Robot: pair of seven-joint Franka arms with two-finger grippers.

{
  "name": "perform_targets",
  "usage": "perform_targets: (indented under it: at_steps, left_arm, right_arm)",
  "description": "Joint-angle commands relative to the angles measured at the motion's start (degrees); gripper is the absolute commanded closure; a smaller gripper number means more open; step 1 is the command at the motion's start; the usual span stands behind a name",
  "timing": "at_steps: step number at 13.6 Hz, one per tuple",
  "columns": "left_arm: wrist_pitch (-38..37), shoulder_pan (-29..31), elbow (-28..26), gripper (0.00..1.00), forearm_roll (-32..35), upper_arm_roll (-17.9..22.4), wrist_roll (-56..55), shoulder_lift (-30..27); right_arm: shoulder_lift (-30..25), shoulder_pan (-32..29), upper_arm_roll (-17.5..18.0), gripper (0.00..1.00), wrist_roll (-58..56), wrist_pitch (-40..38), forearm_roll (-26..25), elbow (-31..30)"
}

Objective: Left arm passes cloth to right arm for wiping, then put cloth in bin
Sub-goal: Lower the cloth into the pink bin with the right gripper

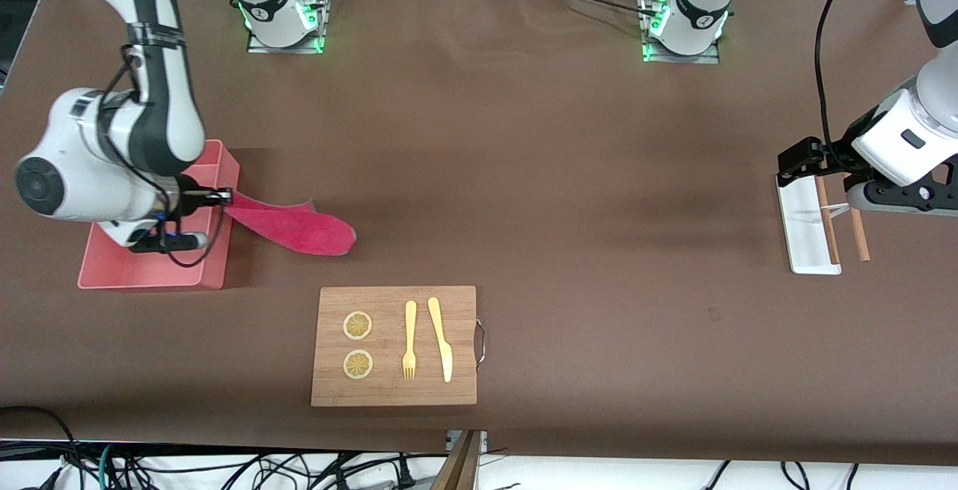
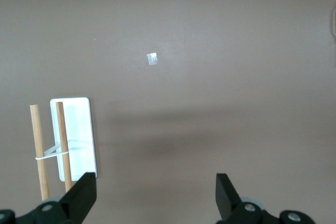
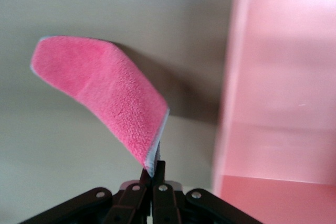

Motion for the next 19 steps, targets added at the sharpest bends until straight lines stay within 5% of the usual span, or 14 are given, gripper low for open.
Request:
perform_targets:
  at_steps: [1, 9, 12, 19]
  left_arm:
    - [-1.4, 0.0, 2.0, 0.00, 0.5, 0.2, 0.3, 0.7]
    - [-1.3, 0.8, 2.0, 0.00, 0.3, 0.2, 0.3, 0.7]
    - [-1.3, 0.9, 2.0, 0.00, 0.3, 0.2, 0.5, 0.7]
    - [-1.3, 1.0, 2.0, 0.00, 0.3, 0.3, 0.4, 0.7]
  right_arm:
    - [-1.9, 0.1, -2.1, 1.00, -3.1, -4.9, -1.5, 2.7]
    - [-2.3, -0.3, -12.1, 1.00, -10.1, -32.7, -8.3, 23.1]
    - [-2.3, -0.4, -15.8, 1.00, -15.5, -33.7, -8.8, 24.4]
    - [-2.2, -0.4, -16.0, 1.00, -16.0, -33.8, -11.8, 25.5]
